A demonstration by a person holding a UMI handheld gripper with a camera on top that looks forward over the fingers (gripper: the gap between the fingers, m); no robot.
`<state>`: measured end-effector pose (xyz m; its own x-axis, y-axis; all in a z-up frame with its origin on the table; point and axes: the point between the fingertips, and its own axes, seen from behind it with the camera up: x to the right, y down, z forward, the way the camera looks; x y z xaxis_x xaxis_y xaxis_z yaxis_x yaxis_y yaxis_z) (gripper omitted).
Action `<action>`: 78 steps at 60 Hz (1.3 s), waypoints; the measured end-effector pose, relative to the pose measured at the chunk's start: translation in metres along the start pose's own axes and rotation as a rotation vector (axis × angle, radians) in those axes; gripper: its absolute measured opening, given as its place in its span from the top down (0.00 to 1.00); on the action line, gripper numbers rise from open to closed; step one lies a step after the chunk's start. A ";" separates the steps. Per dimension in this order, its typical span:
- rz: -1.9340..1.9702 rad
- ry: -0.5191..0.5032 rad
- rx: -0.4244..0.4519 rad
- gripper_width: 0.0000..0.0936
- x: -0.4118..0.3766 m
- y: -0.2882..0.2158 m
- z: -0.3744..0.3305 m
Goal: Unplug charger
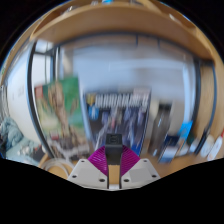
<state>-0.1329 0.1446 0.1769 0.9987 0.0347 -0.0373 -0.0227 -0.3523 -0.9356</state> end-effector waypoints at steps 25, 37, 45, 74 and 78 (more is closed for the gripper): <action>0.012 0.058 -0.414 0.87 0.169 0.076 -0.058; -0.019 0.079 -0.608 0.87 0.226 0.181 -0.068; -0.022 0.066 -0.710 0.86 0.247 0.212 -0.066; -0.028 0.073 -0.690 0.74 0.258 0.205 -0.040; -0.021 0.085 -0.666 0.62 0.260 0.200 -0.039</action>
<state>0.1238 0.0464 -0.0062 0.9994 -0.0159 0.0317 0.0028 -0.8552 -0.5182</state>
